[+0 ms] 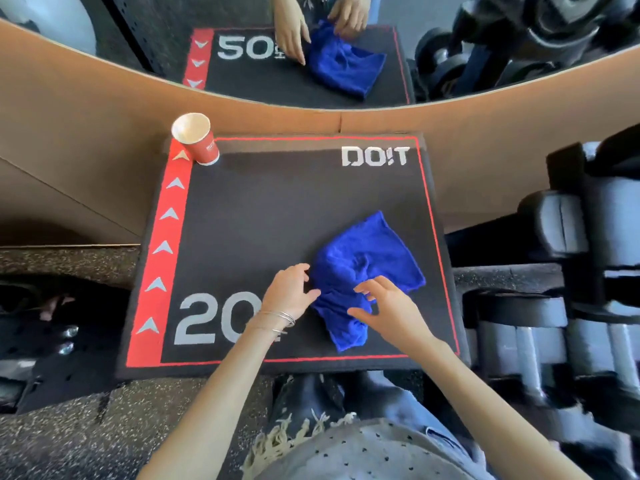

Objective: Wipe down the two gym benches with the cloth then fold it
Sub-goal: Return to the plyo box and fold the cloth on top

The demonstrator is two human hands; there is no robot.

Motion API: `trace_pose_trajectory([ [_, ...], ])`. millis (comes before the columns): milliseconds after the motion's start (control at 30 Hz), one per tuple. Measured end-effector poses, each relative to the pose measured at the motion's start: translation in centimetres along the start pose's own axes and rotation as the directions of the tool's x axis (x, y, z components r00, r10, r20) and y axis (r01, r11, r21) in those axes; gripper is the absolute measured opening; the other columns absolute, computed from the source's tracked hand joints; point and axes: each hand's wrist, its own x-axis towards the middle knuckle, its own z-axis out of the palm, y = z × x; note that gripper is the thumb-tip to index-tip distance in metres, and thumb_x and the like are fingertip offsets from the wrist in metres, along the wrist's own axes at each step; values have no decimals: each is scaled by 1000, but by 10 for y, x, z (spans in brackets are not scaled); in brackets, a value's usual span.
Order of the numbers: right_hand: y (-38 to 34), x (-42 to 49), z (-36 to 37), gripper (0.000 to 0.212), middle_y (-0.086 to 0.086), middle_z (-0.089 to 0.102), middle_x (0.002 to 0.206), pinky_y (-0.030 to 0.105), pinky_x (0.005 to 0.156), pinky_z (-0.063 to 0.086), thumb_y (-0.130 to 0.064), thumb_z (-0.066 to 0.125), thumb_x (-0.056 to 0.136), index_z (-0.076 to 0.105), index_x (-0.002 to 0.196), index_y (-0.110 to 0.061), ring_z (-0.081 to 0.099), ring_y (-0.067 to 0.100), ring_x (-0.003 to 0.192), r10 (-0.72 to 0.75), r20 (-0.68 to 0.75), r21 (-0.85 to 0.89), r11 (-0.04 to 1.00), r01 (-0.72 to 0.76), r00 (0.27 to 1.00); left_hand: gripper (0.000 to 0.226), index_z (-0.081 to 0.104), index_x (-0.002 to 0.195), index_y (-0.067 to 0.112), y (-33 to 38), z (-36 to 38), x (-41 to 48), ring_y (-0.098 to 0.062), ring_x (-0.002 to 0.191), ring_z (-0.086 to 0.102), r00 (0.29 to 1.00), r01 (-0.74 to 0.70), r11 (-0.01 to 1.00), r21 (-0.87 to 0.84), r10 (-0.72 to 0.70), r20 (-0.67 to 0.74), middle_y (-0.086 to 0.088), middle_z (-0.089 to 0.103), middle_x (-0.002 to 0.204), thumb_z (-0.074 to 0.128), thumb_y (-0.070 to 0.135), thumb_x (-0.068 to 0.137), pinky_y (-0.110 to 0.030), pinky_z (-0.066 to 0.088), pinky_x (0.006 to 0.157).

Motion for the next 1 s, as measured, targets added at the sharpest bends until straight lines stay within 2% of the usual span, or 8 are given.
trace_pose_trajectory([
  [133,-13,-6,15,42,-2,50,112,36,77,50,-29,68,83,49,119,-20,57,20,94,134,-56,31,991,-133,989,49,49,124,3,7,5,9,-25,106,60,993,90,980,-175,-76,86,-8,71,100,66,27,84,-31,42,88],
  [233,-20,-9,23,37,-1,56,109,32,74,47,-16,63,81,48,115,-18,56,21,92,206,-123,44,978,-202,971,34,56,107,2,14,5,12,-32,96,61,992,97,974,-206,-78,98,-7,66,79,66,25,84,-30,41,75],
  [367,-31,-10,22,33,0,62,93,32,70,45,-13,63,74,50,104,-17,56,23,80,248,-123,97,967,-237,961,20,58,100,5,18,2,12,-37,102,57,997,-23,992,-126,31,64,-18,63,103,62,11,82,-37,43,88],
  [500,-33,-17,20,28,-5,61,80,29,68,44,-14,67,73,54,97,-20,53,17,67,276,-154,164,954,-251,949,17,41,91,12,20,4,3,-37,100,57,991,-65,988,-143,81,109,-20,63,105,57,11,86,-38,41,82],
  [633,-36,-20,24,21,-7,61,77,28,71,47,-14,66,76,56,94,-21,56,13,68,299,-146,261,931,-255,943,14,39,97,7,11,-10,2,-39,100,57,995,-44,976,-212,62,83,-20,59,101,50,11,90,-40,42,84],
  [733,-41,-16,32,16,-7,64,86,30,75,49,-17,60,83,60,99,-21,59,12,76,254,-139,230,948,-218,957,26,43,112,8,-8,-34,6,-35,96,59,999,-37,976,-213,44,25,-9,60,92,52,16,89,-38,44,84],
  [867,-42,-11,43,23,-5,59,106,33,79,48,-17,55,88,63,110,-21,53,16,99,176,-202,2,984,-180,963,41,43,123,14,-38,-57,13,-33,101,58,999,-45,999,-7,45,-18,-4,63,101,57,28,87,-37,43,87],
  [1000,-37,-7,52,36,-4,53,124,30,84,44,-16,53,90,56,125,-22,48,20,109,160,-111,-170,969,-178,981,60,37,134,12,-67,-60,12,-31,110,56,997,2,993,116,-11,76,-9,62,118,59,40,87,-37,45,90],
])
